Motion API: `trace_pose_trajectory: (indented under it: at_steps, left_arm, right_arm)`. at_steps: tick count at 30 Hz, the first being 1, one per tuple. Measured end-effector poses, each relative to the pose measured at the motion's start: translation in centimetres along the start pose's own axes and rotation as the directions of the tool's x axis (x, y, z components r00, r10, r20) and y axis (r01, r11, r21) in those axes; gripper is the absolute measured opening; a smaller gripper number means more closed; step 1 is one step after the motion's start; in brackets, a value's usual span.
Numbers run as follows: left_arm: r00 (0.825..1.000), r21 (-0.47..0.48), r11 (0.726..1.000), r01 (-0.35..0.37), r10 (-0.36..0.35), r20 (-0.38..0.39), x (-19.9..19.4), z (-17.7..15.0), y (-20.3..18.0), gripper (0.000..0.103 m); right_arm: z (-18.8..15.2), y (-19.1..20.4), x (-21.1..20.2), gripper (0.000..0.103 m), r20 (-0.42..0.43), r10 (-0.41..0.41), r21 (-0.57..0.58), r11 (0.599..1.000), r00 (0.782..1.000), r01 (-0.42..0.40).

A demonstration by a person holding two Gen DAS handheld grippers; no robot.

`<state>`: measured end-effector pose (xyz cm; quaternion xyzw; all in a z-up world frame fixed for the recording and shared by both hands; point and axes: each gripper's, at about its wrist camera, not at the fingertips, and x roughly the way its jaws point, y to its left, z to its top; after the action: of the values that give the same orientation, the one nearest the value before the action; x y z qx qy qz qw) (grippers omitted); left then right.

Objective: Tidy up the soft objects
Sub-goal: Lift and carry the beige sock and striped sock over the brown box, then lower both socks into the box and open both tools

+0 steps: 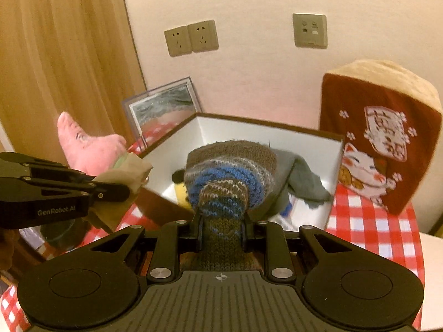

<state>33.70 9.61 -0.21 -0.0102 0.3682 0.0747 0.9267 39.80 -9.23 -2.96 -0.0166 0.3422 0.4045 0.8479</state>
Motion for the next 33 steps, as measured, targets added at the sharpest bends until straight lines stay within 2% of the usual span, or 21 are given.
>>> trace_pose_trajectory:
  at_steps: [7,19,33]
  left_arm:
    - [1.0,0.015,1.0,-0.025,0.025,0.006,2.5,3.1,1.6,0.007]
    - [0.999,0.014,0.999,-0.035,0.036,-0.025,7.5,6.2,3.6,0.007]
    - [0.996,0.016,0.999,-0.049,0.05,-0.072,12.6,7.8,5.5,0.008]
  right_arm:
    - [3.2,-0.3,3.0,0.024,0.007,0.009,-0.024,1.0,1.0,-0.009]
    - [6.8,-1.3,8.2,0.024,-0.006,0.029,-0.026,0.999,1.0,-0.029]
    - [8.4,-1.5,13.5,0.024,-0.042,0.019,-0.103,0.994,0.999,-0.023]
